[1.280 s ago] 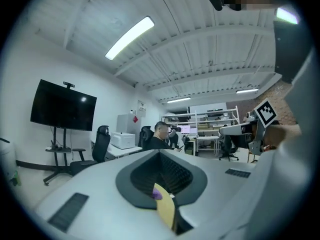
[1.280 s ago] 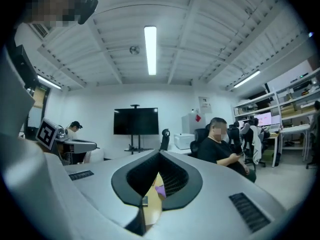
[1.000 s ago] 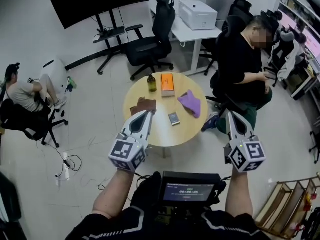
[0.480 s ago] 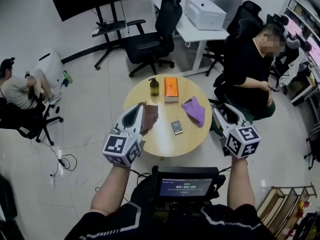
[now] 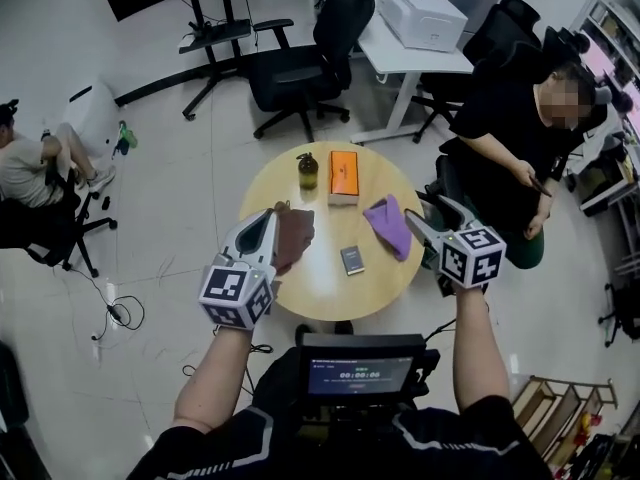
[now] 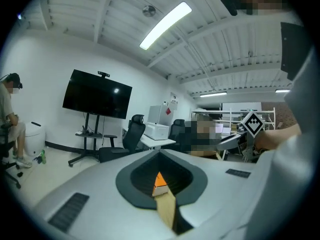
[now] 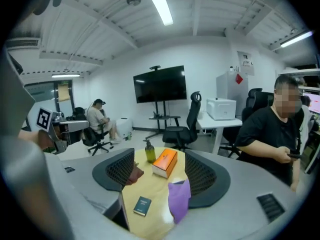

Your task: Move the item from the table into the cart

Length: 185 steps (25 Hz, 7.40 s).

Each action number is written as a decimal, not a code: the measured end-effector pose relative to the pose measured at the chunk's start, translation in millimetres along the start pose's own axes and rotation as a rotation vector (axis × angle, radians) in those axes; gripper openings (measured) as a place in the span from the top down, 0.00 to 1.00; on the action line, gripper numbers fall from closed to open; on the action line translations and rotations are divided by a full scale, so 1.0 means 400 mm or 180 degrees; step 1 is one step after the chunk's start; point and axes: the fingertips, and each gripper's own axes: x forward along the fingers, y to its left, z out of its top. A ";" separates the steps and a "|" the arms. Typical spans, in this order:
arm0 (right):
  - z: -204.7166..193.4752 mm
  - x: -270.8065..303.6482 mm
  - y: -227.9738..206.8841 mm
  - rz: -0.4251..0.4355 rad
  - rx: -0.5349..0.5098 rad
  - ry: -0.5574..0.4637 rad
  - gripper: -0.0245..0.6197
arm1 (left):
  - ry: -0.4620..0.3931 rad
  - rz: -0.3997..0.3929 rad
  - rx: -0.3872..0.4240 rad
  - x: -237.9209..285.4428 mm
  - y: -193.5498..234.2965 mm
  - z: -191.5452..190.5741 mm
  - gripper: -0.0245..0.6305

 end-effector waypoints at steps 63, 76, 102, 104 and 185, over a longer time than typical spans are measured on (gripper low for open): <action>-0.428 0.454 -0.375 -0.0129 0.0361 0.1043 0.91 | 0.1373 -0.0179 -0.0409 0.707 -0.209 -0.468 0.87; -0.088 -0.023 -0.137 -0.0858 0.0613 -0.0482 0.91 | 0.0217 -0.1083 -0.0007 0.395 -0.324 -0.072 0.96; -0.580 -1.748 0.240 -0.4171 0.1103 -0.1388 0.91 | 0.0241 -0.4870 0.0471 -0.488 -1.797 -0.177 0.96; -0.625 -1.830 0.308 -0.4512 0.1195 -0.1387 0.91 | 0.0348 -0.5181 0.0449 -0.561 -1.860 -0.207 0.96; -1.509 -3.712 3.437 -0.8921 0.3535 -0.0522 0.91 | 0.1161 -1.0174 0.1017 -4.306 -2.280 -0.603 0.96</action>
